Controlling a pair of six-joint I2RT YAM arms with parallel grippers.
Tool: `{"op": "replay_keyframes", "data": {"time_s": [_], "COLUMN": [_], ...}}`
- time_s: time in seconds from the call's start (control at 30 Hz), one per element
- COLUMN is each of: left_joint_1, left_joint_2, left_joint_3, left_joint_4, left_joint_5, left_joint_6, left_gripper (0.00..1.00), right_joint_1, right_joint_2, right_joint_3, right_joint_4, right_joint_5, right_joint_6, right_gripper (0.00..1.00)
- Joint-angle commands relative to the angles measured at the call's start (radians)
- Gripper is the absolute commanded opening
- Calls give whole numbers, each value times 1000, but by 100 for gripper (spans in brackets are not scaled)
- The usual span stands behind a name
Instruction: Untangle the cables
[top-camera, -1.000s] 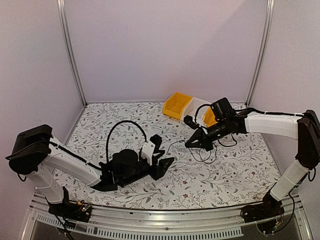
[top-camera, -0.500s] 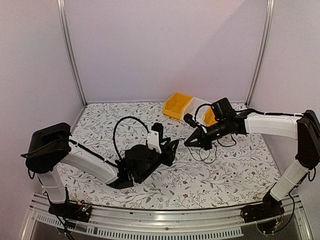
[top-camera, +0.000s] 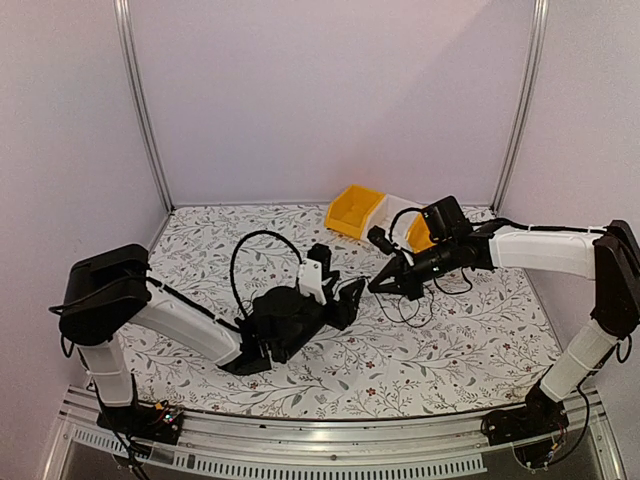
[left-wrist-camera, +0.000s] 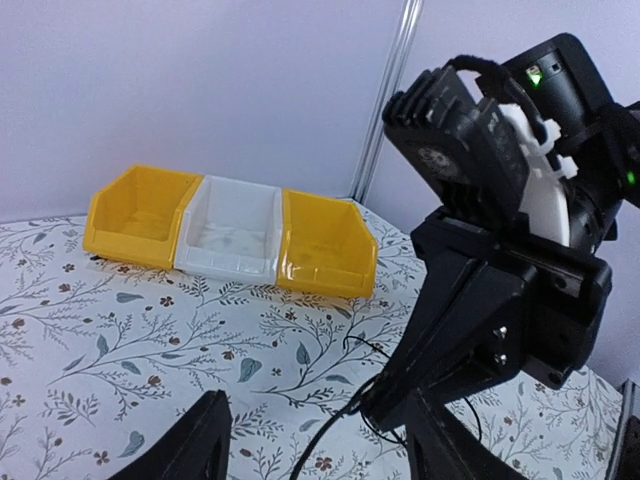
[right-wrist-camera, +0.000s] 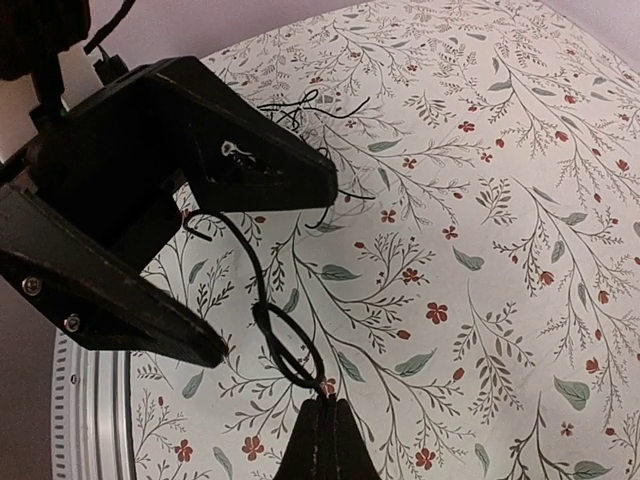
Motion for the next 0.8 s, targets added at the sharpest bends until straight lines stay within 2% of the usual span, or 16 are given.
{"op": "replay_keyframes", "data": {"time_s": [0.0, 0.13, 0.23, 0.47, 0.57, 0.77], "left_joint_1": [-35, -54, -60, -65, -66, -58], "left_joint_2": [-64, -59, -20, 33, 31, 72], "left_joint_3": [-90, -97, -108, -103, -105, -63], "left_joint_4": [14, -100, -105, -97, -60, 207], "left_joint_5": [-17, -85, -51, -14, -21, -35], "left_joint_6": [67, -24, -136, -190, -163, 11], "left_gripper": [66, 69, 69, 65, 63, 45], "right_joint_1": [-2, -4, -11, -76, -99, -101], "right_joint_2": [-16, -21, -28, -55, -79, -72], "right_joint_3": [-3, 0, -5, -12, -27, -49], "right_joint_4": [23, 30, 34, 64, 90, 123], "right_joint_5": [-31, -25, -25, -59, -37, -41], "right_joint_6": [34, 42, 48, 87, 102, 132], "right_gripper": [0, 0, 0, 0, 0, 0]}}
